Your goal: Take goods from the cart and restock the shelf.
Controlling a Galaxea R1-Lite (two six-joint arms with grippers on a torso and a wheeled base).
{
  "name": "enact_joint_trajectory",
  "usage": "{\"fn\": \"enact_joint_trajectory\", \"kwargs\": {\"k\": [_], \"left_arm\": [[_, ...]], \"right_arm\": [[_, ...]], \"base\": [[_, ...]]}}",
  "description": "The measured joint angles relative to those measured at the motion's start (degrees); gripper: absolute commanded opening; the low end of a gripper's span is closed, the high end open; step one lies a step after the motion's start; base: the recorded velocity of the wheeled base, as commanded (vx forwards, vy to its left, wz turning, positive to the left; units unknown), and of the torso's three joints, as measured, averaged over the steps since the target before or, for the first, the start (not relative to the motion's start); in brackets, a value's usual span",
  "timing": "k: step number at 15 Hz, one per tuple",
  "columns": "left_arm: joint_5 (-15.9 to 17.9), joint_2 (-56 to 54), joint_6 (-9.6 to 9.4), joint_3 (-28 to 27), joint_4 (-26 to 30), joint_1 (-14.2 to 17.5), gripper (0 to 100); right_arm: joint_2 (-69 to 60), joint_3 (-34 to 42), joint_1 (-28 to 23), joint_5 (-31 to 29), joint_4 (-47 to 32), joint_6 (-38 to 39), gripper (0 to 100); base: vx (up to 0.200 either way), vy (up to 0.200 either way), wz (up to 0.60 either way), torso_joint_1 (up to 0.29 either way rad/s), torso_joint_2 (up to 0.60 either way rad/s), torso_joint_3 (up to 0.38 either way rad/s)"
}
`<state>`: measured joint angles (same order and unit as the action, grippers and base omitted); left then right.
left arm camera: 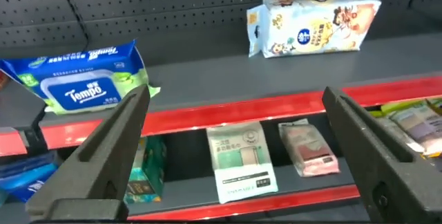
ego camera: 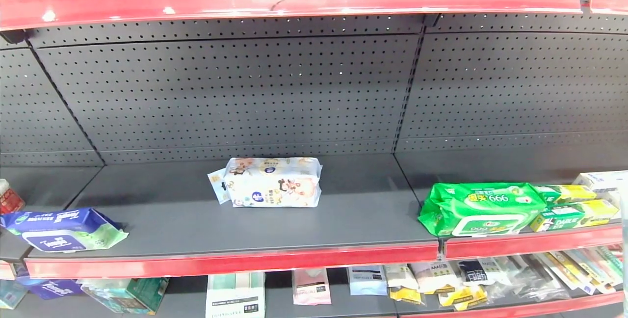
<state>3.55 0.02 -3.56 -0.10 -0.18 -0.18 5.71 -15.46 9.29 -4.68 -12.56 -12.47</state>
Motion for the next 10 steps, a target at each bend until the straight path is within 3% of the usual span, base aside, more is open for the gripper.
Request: {"fn": "enact_joint_trajectory", "kwargs": {"k": [3,6,7,10], "left_arm": [[-1.39,0.6,0.28,-2.43,0.32,0.07,100],[-4.74,9.7,4.46,-11.42,0.05,0.11,100],[-5.66,14.67,4.29,-14.48,0.18,0.13,100],[-6.34,28.89,0.28,-20.69,0.09,0.18,100]], "right_arm": [[0.0,0.46,0.05,0.01,-0.61,1.85,0],[0.0,3.45,0.05,1.13,-0.38,3.85,0],[0.0,4.72,0.05,2.41,-0.3,4.38,0],[0.0,7.61,0.07,3.05,0.0,4.9,0]], "base": [[0.0,0.0,0.0,0.0,0.0,0.0],[0.0,0.0,0.0,0.0,0.0,0.0],[0.0,0.0,0.0,0.0,0.0,0.0],[0.0,0.0,0.0,0.0,0.0,0.0]]}}
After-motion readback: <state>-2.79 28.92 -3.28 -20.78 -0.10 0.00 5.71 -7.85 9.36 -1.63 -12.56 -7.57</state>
